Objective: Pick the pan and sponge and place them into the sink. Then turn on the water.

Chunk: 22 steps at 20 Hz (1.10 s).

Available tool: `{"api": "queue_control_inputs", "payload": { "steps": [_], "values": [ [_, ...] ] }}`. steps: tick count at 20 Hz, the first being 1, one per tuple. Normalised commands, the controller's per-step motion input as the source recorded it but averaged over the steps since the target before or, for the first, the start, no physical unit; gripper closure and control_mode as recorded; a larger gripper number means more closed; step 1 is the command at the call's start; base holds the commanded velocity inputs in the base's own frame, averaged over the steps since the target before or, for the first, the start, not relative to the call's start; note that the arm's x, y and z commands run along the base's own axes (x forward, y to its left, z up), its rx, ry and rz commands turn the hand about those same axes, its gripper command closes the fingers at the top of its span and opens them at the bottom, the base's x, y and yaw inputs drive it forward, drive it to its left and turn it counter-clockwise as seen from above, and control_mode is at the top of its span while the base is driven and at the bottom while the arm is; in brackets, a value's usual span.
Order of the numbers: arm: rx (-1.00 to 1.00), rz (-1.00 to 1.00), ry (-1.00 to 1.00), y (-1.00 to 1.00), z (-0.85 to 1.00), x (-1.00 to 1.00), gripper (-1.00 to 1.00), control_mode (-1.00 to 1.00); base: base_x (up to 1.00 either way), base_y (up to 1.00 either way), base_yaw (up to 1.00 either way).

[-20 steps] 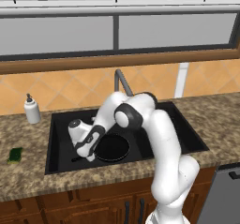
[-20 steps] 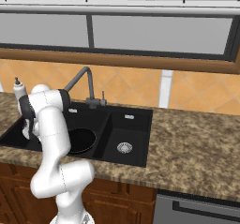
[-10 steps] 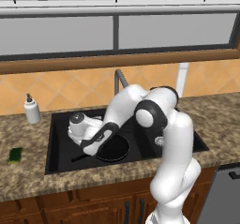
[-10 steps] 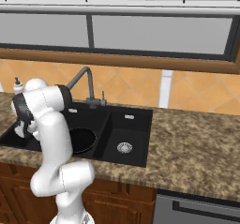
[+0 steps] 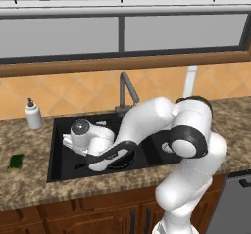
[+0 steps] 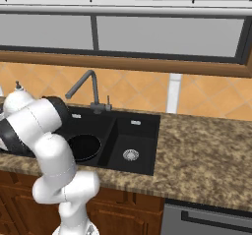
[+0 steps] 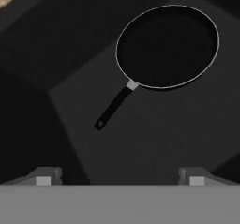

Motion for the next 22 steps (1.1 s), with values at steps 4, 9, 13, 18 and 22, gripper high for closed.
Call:
{"api": "queue_control_inputs", "payload": {
  "steps": [4, 9, 13, 18, 22],
  "values": [
    [0.0, 0.12, 0.0, 0.08, 1.0, -0.28, -1.0, -1.0, 0.0, 0.0, 0.0],
    [0.0, 0.17, 0.1, 0.2, 0.97, -0.1, -1.0, -1.0, 0.0, 0.0, 0.0],
    [0.0, 0.19, -0.17, 0.32, 0.3, -0.2, -1.0, -1.0, 0.0, 0.0, 0.0],
    [0.0, 0.21, -0.4, 0.51, 0.0, -0.21, -1.0, -1.0, 0.0, 0.0, 0.0],
    [0.0, 0.19, -0.08, 0.48, 0.01, -0.02, -1.0, -1.0, 0.0, 0.0, 0.0]
  ]
}}
